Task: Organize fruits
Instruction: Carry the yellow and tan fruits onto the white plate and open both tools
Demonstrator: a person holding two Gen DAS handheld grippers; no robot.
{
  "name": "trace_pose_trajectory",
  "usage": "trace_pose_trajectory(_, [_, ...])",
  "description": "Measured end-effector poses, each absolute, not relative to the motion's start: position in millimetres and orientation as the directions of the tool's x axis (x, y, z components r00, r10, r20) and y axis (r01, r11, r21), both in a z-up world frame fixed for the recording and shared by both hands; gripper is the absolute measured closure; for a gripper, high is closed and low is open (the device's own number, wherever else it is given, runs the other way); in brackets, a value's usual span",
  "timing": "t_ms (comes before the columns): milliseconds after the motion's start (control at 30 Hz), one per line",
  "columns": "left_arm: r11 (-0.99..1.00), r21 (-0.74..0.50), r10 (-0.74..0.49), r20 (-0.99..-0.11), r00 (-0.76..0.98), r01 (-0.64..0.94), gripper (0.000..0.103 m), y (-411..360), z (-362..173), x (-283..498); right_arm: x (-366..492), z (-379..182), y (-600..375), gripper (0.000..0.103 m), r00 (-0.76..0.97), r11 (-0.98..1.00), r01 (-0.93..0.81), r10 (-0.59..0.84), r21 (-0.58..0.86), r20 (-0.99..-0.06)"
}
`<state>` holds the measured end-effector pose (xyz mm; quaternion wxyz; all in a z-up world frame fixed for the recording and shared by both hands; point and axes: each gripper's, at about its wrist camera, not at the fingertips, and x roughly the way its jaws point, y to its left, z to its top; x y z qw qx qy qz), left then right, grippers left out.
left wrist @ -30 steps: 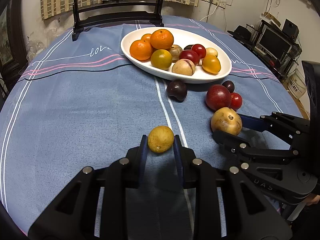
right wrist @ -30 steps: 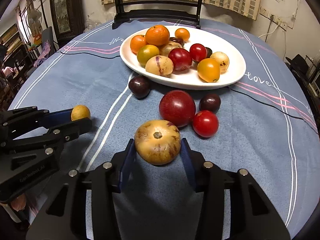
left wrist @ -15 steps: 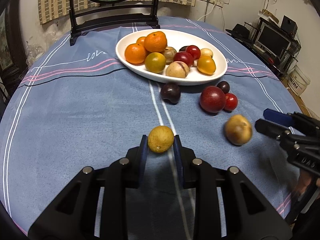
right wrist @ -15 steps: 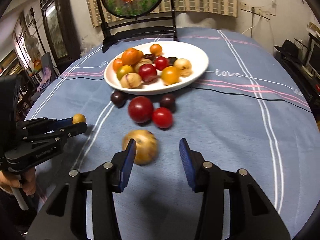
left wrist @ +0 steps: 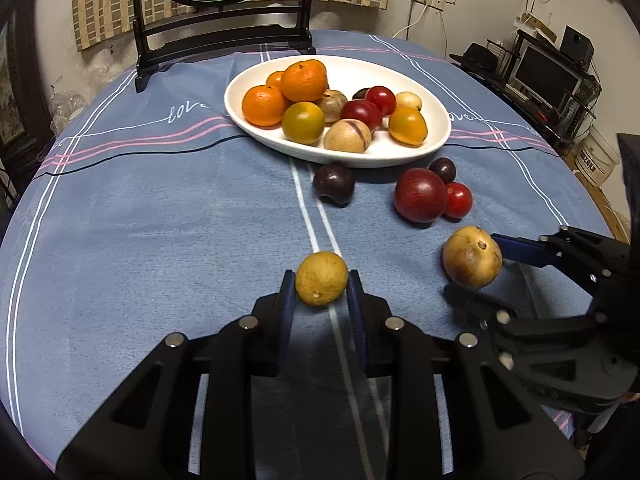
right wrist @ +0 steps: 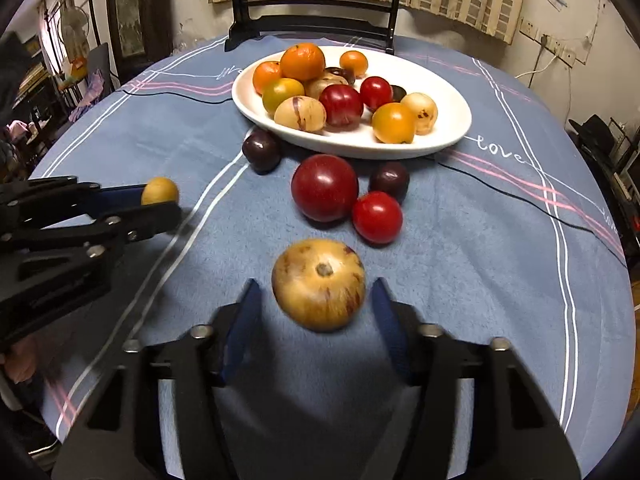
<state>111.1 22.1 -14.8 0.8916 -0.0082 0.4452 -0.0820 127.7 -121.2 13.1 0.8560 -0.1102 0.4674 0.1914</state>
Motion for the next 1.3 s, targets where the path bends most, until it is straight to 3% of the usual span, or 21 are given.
trace_pose_trajectory(500, [0.981, -0.066, -0.167, -0.772, 0.614, 0.184, 0.077, 9, 10, 129, 136, 56, -160, 0.060, 0.557, 0.905, -0.409, 0.350, 0.119, -0.753])
trace_pose_trajectory(733, [0.971, -0.067, -0.202, -0.748, 0.632, 0.231, 0.077, -24, 38, 183, 173, 80, -170, 0.060, 0.588, 0.902, -0.398, 0.392, 0.169, -0.708])
trace_pose_trajectory(1000, [0.980, -0.077, -0.172, -0.793, 0.585, 0.184, 0.077, -39, 16, 256, 214, 78, -179, 0.060, 0.585, 0.908, -0.366, 0.396, 0.206, -0.708])
trace_pose_trajectory(1100, [0.984, -0.079, -0.161, -0.790, 0.592, 0.162, 0.072, -36, 11, 263, 225, 75, -179, 0.060, 0.580, 0.909, -0.361, 0.393, 0.207, -0.714])
trace_pose_trajectory(1167, [0.986, -0.056, -0.140, -0.784, 0.605, 0.156, 0.052, -34, 10, 261, 233, 73, -178, 0.060, 0.575, 0.910, -0.358, 0.390, 0.207, -0.719])
trace_pose_trajectory(1300, [0.989, -0.032, -0.118, -0.760, 0.639, 0.145, 0.043, -27, 19, 252, 246, 72, -171, 0.060, 0.573, 0.911, -0.362, 0.385, 0.199, -0.723])
